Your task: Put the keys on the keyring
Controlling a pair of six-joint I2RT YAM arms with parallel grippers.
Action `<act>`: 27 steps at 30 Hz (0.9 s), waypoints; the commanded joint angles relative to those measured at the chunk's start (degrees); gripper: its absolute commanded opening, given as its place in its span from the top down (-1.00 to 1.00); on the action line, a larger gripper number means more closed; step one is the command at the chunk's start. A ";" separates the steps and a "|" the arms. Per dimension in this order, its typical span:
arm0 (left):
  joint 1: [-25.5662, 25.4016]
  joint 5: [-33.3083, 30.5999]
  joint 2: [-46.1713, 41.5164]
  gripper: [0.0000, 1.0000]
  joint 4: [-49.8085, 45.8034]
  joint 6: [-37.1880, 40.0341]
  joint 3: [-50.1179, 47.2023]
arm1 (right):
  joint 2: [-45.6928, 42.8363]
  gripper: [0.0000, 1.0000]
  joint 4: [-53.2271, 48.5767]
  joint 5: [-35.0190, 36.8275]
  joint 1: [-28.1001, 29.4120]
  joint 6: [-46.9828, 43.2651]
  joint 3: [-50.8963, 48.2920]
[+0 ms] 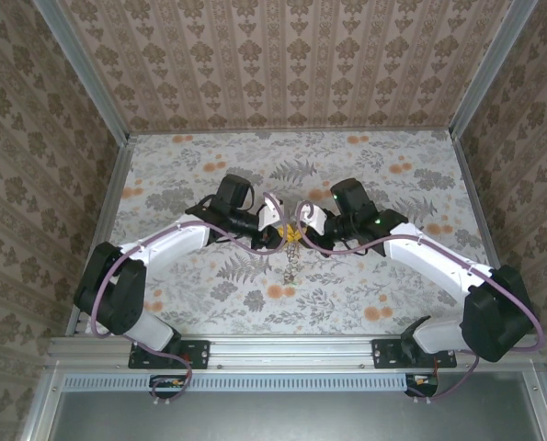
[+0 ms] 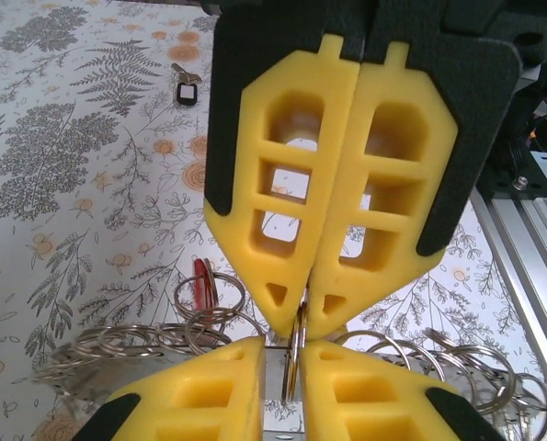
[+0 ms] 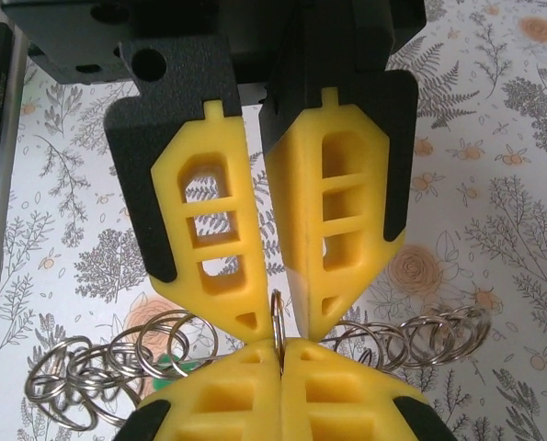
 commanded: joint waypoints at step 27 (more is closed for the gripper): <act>1.47 13.38 -2.76 1.00 22.77 -14.72 -6.18 | -2.19 0.68 24.27 -15.50 -6.21 11.86 -10.28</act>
